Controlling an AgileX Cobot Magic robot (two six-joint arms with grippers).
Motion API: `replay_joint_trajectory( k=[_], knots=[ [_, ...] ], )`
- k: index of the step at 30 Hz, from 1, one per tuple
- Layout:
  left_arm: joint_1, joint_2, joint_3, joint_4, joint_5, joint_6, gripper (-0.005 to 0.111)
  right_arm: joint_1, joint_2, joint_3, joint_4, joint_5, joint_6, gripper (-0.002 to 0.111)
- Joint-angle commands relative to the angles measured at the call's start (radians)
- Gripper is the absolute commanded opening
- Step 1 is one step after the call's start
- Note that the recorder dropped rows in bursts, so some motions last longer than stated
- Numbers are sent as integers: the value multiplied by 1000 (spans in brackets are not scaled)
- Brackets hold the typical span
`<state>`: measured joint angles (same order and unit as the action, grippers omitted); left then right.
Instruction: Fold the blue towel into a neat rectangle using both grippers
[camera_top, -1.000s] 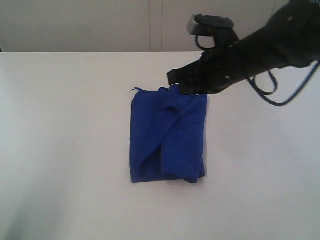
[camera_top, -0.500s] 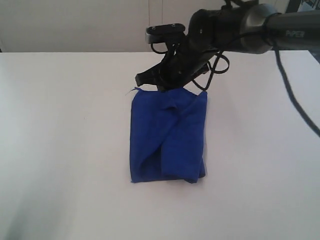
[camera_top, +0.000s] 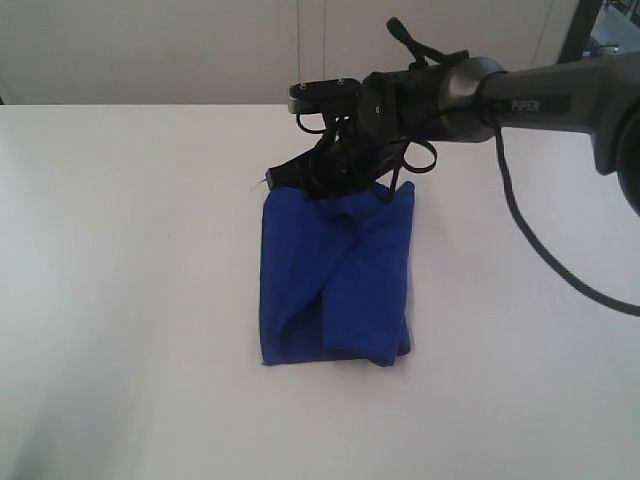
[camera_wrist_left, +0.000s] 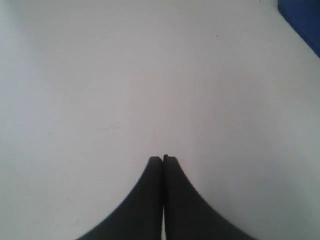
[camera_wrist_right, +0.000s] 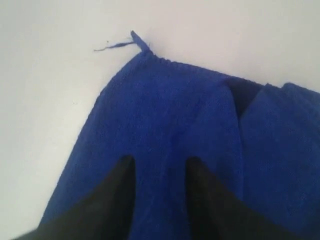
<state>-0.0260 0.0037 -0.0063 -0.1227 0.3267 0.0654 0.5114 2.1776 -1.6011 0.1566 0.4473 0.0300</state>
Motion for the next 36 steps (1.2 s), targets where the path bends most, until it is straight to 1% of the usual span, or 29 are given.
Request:
replay_joint_trajectory(
  k=[1,7,9,11,15,16,21,23,26,28,36],
  knots=[
    [3,-4,6,3,6,2,0,6,26,-4,-5,-26,21,33],
    [3,-4,6,3,6,2,0,6,47,-4,-5,-52,25,33],
    [3,-4,6,3,6,2,0,6,57,-4,-10,-49,25,32],
    [3,-4,6,3,6,2,0,6,59,-4,-12,-43,25,25],
    [3,-4,6,3,6,2,0,6,57,-4,-14,-51,25,4],
    [3,-4,6,3,6,2,0,6,55,-6,-14,-53,25,0],
    [3,-4,6,3,6,2,0,6,22,-6,-30,-45,25,0],
    [3,-4,6,3,6,2,0,6,-7,-6,-51,-5,25,0],
    [3,-4,6,3,6,2,0,-5,-59,-6,-106,109,17,0],
    [3,-4,6,3,6,2,0,-27,-88,-3,-140,178,17,0],
    [3,-4,6,3,6,2,0,-182,-122,-3,-157,271,-7,0]
  ],
)
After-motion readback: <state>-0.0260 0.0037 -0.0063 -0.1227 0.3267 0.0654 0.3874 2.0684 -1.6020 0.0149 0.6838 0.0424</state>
